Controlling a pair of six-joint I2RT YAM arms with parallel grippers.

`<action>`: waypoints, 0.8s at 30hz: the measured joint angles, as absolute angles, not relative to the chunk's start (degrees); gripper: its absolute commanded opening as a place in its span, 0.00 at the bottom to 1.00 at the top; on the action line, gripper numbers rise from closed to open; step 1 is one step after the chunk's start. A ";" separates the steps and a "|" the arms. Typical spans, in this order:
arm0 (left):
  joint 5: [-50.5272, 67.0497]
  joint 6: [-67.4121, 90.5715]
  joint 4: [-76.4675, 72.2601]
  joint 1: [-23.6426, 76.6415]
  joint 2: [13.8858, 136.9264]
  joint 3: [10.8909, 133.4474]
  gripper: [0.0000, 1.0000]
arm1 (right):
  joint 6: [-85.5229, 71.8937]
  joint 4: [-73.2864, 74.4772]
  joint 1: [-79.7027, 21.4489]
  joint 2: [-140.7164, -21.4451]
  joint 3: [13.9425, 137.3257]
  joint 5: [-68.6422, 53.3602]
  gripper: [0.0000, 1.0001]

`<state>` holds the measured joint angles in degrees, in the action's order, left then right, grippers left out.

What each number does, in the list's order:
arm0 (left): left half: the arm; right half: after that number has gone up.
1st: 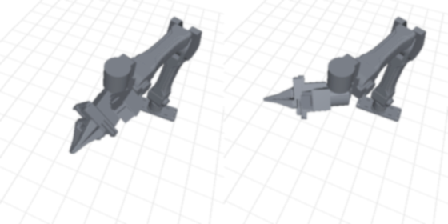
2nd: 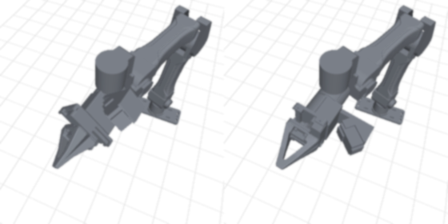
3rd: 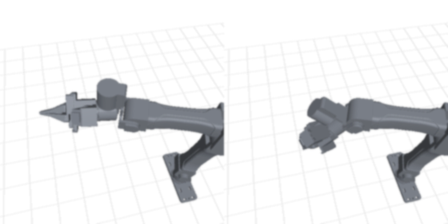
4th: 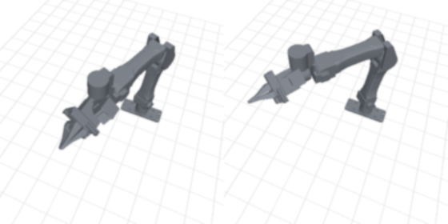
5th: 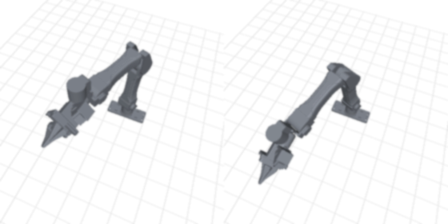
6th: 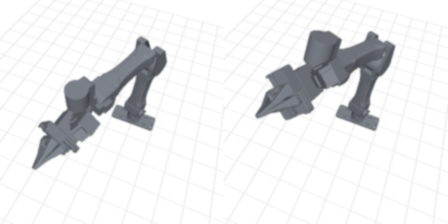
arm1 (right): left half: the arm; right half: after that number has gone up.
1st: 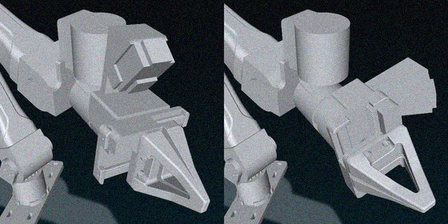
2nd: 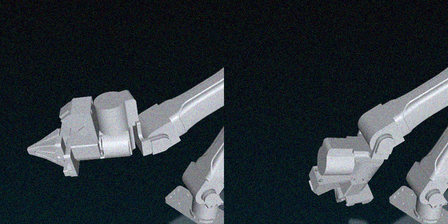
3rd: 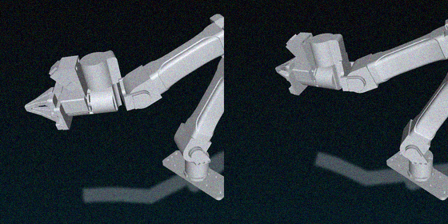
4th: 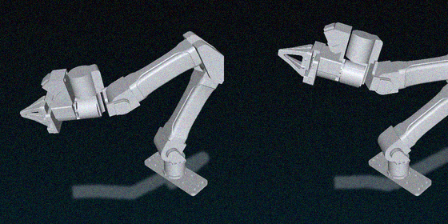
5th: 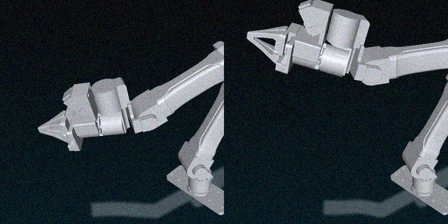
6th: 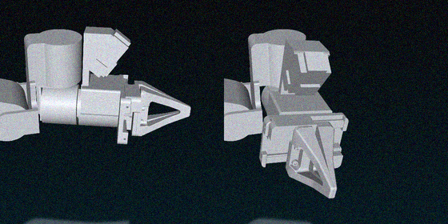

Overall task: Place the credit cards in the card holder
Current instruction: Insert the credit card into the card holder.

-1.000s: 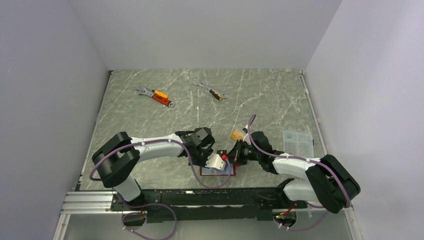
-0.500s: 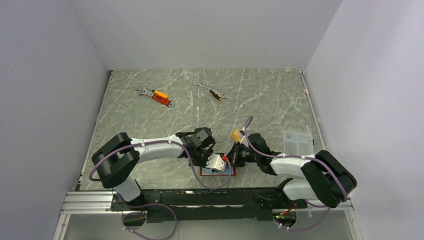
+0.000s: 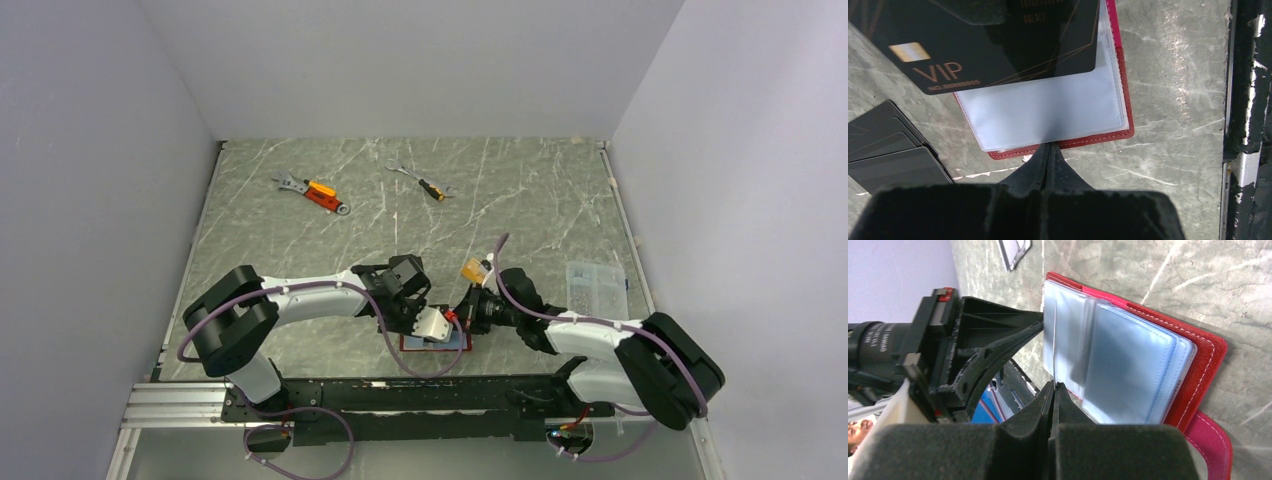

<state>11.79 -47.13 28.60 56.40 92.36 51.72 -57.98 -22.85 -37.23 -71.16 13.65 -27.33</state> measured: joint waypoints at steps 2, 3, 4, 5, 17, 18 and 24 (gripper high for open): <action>11.88 -47.18 28.62 56.27 92.20 51.70 0.00 | -57.84 -22.41 -36.93 -69.01 13.39 -26.92 0.00; 12.08 -47.24 28.69 56.14 92.16 51.70 0.00 | -57.80 -22.28 -36.77 -68.29 13.32 -26.50 0.00; 12.21 -47.27 28.75 55.99 92.09 51.70 0.00 | -57.65 -22.24 -36.73 -68.05 13.30 -26.22 0.00; 12.14 -47.31 28.86 55.86 92.07 51.70 0.00 | -57.54 -22.02 -36.67 -67.85 13.30 -25.87 0.00; 11.57 -47.51 33.80 54.76 91.66 52.62 0.00 | -56.07 -18.94 -36.03 -67.66 12.29 -23.22 0.00; 11.57 -47.51 33.89 54.76 91.66 52.64 0.00 | -56.07 -19.20 -36.03 -67.90 12.29 -23.24 0.00; 12.08 -47.46 34.11 54.76 91.48 52.64 0.00 | -56.12 -20.36 -36.03 -68.84 12.27 -23.46 0.00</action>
<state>12.08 -47.46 34.11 54.76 91.48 52.64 -56.12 -20.36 -36.03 -68.84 12.27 -23.46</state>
